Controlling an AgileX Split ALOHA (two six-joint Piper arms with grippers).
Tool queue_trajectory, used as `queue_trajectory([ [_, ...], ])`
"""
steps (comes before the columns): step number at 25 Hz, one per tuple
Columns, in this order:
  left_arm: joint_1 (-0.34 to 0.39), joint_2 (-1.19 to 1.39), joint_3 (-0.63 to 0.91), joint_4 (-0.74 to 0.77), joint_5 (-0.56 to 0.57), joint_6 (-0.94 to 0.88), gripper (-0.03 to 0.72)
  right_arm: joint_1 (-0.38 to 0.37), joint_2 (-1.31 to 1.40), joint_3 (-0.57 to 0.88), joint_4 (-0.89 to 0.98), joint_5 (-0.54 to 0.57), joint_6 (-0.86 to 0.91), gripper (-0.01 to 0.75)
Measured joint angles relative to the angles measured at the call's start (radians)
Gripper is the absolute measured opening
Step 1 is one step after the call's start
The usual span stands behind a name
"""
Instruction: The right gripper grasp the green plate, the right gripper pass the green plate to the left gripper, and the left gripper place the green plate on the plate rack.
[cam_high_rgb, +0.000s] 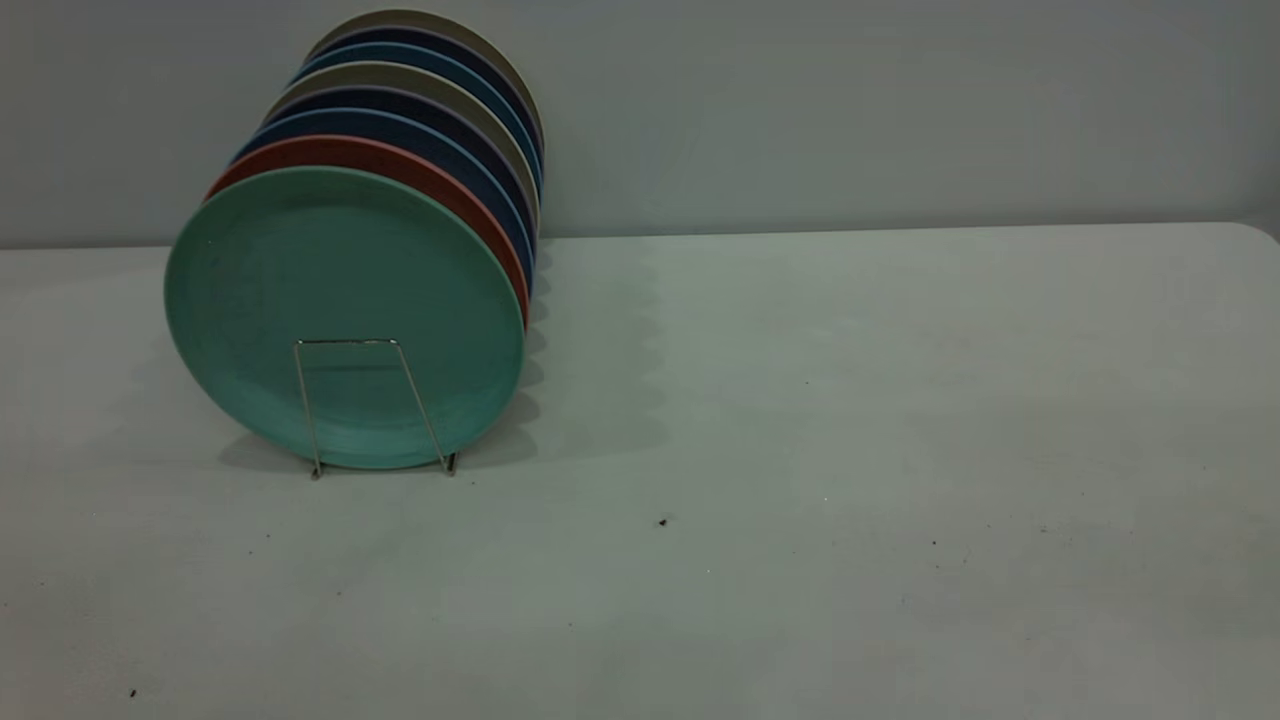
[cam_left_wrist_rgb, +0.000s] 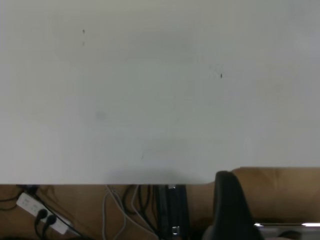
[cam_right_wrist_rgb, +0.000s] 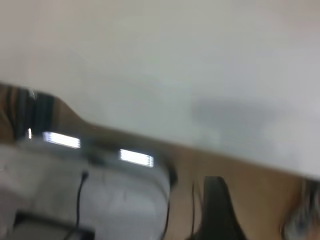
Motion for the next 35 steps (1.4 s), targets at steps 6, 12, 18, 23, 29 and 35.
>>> queue_trajectory([
  [6,0.0,-0.178,0.086,0.0,0.018,0.036,0.46,0.0,-0.307,0.13,-0.048,-0.013,0.008,0.527],
  [12,0.0,-0.305,0.155,-0.001,-0.002,0.054,0.46,0.0,-0.513,0.168,-0.089,-0.044,0.049,0.527],
  [18,-0.048,-0.34,0.161,-0.012,-0.011,0.066,0.46,0.004,-0.542,0.168,-0.083,-0.045,0.033,0.527],
  [23,-0.088,-0.35,0.161,-0.012,-0.011,0.068,0.46,0.03,-0.542,0.168,-0.06,-0.045,0.005,0.527],
  [29,-0.092,-0.36,0.161,-0.012,-0.011,0.068,0.46,0.03,-0.542,0.168,-0.06,-0.045,0.005,0.527],
  [35,-0.092,-0.36,0.161,-0.012,-0.011,0.068,0.46,0.03,-0.542,0.168,-0.06,-0.045,0.004,0.527],
])
